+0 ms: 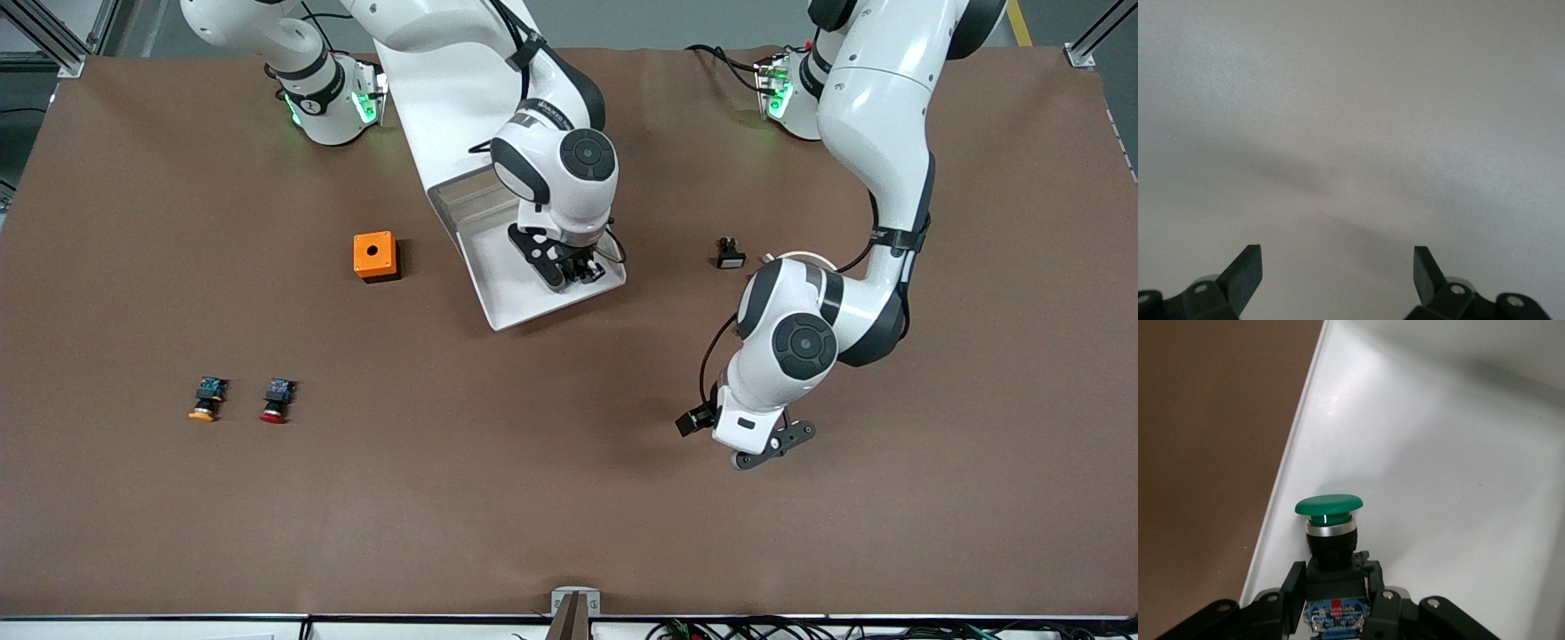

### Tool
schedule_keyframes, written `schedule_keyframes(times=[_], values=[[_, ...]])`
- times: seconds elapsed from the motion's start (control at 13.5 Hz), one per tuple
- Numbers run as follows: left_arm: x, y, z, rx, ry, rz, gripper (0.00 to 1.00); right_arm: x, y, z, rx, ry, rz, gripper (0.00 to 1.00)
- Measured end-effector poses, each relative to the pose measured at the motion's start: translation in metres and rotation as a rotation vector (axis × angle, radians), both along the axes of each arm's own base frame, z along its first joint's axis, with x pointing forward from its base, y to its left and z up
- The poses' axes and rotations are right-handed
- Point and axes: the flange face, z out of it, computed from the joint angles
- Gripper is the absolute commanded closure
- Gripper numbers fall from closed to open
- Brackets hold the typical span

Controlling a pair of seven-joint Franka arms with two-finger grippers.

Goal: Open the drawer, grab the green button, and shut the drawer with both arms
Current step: 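Grasp the green push button in the drawer with the right gripper, then lift the green button out with the right gripper while the left gripper pushes the drawer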

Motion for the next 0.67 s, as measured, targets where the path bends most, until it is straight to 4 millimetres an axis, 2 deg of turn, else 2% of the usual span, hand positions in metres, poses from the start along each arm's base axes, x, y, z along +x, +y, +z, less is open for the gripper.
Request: schedule_keyframes(times=[0.22, 0.37, 0.45, 0.67], values=[[0.0, 0.0, -0.002, 0.001, 0.002, 0.0, 0.0, 0.025, -0.009, 0.028, -0.003, -0.001, 0.0, 1.0], [0.0, 0.0, -0.002, 0.001, 0.003, 0.0, 0.0, 0.054, -0.029, 0.054, -0.005, 0.013, 0.063, 1.0], [0.0, 0.0, -0.002, 0.001, 0.003, 0.0, 0.0, 0.071, -0.045, 0.069, 0.006, 0.009, 0.114, 1.0], [-0.003, -0.004, -0.004, 0.001, 0.008, 0.008, 0.0, 0.122, -0.114, 0.104, 0.021, 0.014, 0.271, 1.0]])
